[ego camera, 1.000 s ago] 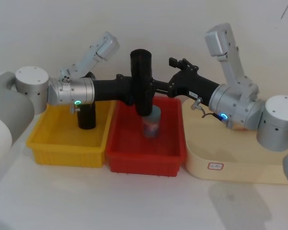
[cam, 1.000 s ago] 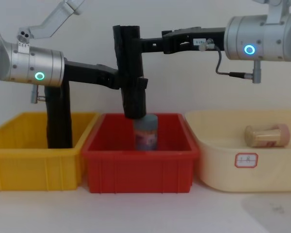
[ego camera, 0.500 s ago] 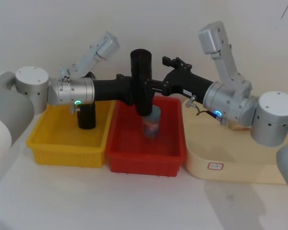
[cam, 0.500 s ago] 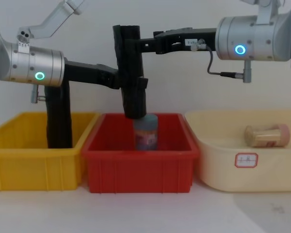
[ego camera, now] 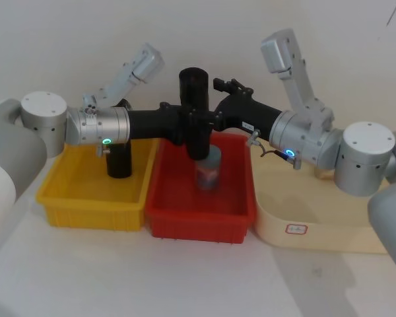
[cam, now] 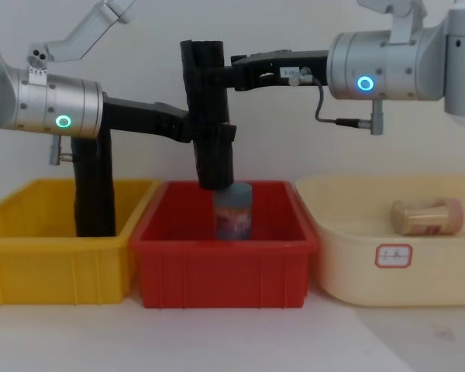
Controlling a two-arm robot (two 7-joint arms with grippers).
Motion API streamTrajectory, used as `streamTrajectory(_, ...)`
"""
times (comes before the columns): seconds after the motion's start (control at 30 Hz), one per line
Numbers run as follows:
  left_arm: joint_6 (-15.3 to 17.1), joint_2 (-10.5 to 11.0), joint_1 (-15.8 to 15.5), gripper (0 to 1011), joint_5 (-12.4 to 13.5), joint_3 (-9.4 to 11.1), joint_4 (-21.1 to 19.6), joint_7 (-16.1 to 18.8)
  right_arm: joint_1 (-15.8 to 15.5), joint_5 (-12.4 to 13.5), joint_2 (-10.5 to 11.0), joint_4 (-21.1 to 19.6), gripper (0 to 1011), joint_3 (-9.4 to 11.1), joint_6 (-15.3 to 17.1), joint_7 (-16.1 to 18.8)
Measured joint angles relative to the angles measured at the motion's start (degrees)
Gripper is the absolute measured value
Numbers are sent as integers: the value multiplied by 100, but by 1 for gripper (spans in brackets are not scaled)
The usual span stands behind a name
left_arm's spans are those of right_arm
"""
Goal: Pick up the garbage bag with the one hand and transfer it to the other hand.
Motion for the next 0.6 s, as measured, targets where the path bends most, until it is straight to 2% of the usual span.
streamTrajectory(0.6,0,1,1,464,1,0,-6,-1,248,58,-200,516,1000,-101,-214,67)
